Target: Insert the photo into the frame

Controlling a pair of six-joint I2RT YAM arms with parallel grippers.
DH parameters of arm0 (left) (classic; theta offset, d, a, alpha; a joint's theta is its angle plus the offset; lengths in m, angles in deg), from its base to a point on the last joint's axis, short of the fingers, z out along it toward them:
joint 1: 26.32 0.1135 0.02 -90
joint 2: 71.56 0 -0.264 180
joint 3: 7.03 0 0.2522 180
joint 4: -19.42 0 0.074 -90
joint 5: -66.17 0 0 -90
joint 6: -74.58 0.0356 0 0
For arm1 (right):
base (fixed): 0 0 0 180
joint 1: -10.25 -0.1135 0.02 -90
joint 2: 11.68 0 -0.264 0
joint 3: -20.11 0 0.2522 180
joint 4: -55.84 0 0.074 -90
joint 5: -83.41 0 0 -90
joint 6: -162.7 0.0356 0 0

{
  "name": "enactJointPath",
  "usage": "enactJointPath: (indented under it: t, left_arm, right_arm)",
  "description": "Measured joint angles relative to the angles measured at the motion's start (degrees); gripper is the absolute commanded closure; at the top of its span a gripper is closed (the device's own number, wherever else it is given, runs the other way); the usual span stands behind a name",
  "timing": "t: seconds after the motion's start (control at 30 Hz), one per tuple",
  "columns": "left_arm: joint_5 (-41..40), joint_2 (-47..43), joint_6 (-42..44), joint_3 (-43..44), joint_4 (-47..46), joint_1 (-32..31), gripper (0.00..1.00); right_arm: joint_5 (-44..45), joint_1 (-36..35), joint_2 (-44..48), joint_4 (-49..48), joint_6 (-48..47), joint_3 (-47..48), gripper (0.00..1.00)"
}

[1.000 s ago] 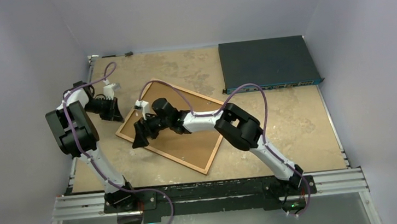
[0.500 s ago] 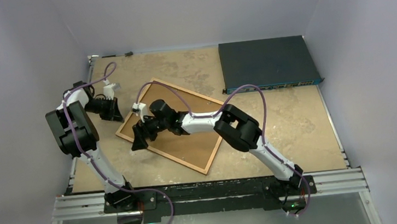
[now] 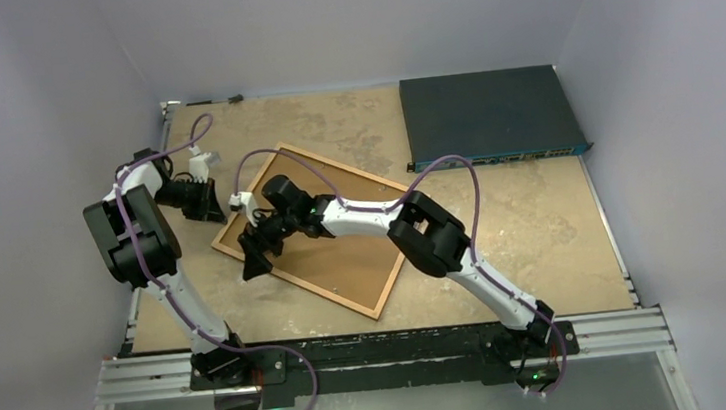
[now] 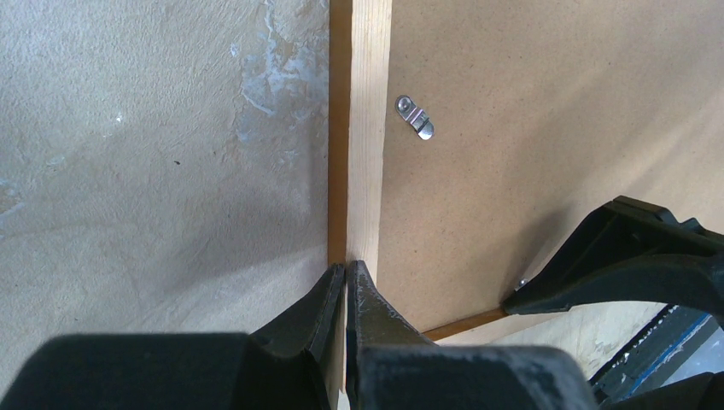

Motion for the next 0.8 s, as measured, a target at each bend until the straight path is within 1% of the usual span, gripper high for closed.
enactJointPath:
  t: [0.23,0.57,0.67,0.8]
  left_arm:
    - [0.0,0.0,0.02,0.0,0.04,0.0,1.0]
    - [0.02,0.0,0.04,0.0,0.04,0.0,1.0]
    - [0.02,0.0,0.04,0.0,0.04,0.0,1.0]
    - [0.04,0.0,0.04,0.0,0.04,0.0,1.0]
  right_arm:
    - [-0.24,-0.04,-1.14,4.5,-3.39,3.32,0.13]
    - [2.69,-0.09,-1.09,4.04,-4.31,3.34,0.13]
    - [2.82,-0.09,-1.09,4.04,-5.03,3.34,0.15]
    - [3.21,-0.11,-1.01,4.0,-6.19,3.13,0.21]
